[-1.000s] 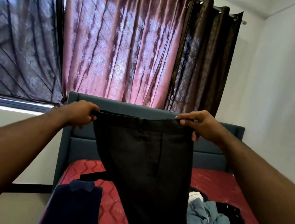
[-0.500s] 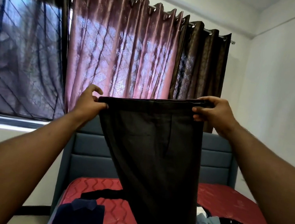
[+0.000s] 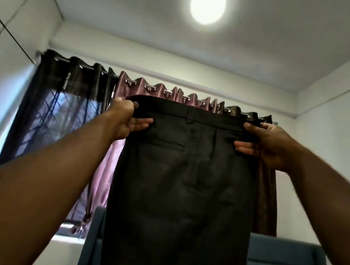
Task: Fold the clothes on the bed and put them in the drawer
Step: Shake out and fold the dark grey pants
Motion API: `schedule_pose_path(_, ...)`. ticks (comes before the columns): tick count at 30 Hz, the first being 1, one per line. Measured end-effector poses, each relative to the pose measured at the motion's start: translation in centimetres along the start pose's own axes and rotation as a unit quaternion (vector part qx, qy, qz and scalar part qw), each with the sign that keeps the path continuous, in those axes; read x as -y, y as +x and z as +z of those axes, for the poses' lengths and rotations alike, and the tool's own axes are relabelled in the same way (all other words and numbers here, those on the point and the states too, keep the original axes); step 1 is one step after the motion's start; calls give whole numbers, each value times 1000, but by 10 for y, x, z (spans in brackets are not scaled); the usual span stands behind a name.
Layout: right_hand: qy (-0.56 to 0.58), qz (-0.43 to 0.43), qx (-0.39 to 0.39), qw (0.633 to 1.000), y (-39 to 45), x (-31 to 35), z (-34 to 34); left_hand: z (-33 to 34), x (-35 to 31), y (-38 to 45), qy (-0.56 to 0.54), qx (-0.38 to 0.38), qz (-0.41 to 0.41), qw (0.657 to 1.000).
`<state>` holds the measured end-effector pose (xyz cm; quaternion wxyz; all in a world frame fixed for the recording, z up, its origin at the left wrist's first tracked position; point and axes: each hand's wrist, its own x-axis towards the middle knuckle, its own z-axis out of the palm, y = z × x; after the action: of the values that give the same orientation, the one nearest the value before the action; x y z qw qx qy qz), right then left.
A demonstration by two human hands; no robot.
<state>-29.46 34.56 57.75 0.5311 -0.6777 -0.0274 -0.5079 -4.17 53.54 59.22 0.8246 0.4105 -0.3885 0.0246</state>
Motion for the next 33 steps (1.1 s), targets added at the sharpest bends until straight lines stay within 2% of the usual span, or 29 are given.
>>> schedule_pose_path(2, -10, -4, 3, 1000, 1, 12, -3, -4, -14, -2, -100, 43, -9, 994)
schedule_pose_path(4, 8, -18, -21, 1000, 5, 17, -9, -11, -11, 2, -118, 66, 11, 991)
schedule_pose_path(8, -18, 22, -33, 999, 17, 4, -22, -6, 12, 17, 3, 50, 42, 998)
schedule_pose_path(11, -67, 127, -13, 990, 29, -25, -32, 3, 48, 29, 127, 28, -5, 991)
schedule_pose_path(14, -95, 249, -3, 964, 50, -83, -46, 6, 104, 37, 295, 93, -135, 941)
schedule_pose_path(16, -130, 277, -29, 951, 67, -127, -49, 10, 138, 45, 359, 126, -179, 908)
schedule_pose_path(17, -136, 244, -59, 958, 79, -146, -51, 14, 153, 54, 348, 122, -172, 913)
schedule_pose_path(18, -126, 181, -88, 971, 93, -160, -51, 19, 163, 64, 307, 113, -139, 935)
schedule_pose_path(20, -73, 36, -138, 987, 121, -170, -45, 33, 170, 88, 159, 81, -28, 984)
schedule_pose_path(22, 9, -53, -143, 988, 139, -160, -41, 49, 160, 103, 17, 57, 45, 997)
schedule_pose_path(24, 52, -91, -126, 986, 147, -145, -44, 57, 153, 112, -66, 61, 69, 994)
schedule_pose_path(28, 53, -60, -100, 992, 128, -140, -54, 50, 169, 104, -72, 82, 36, 993)
schedule_pose_path(31, 43, 3, -148, 988, 82, -158, -58, 35, 206, 72, -53, 84, -15, 995)
schedule_pose_path(33, 33, 70, -191, 979, 44, -180, -63, 12, 227, 32, -27, 79, -89, 993)
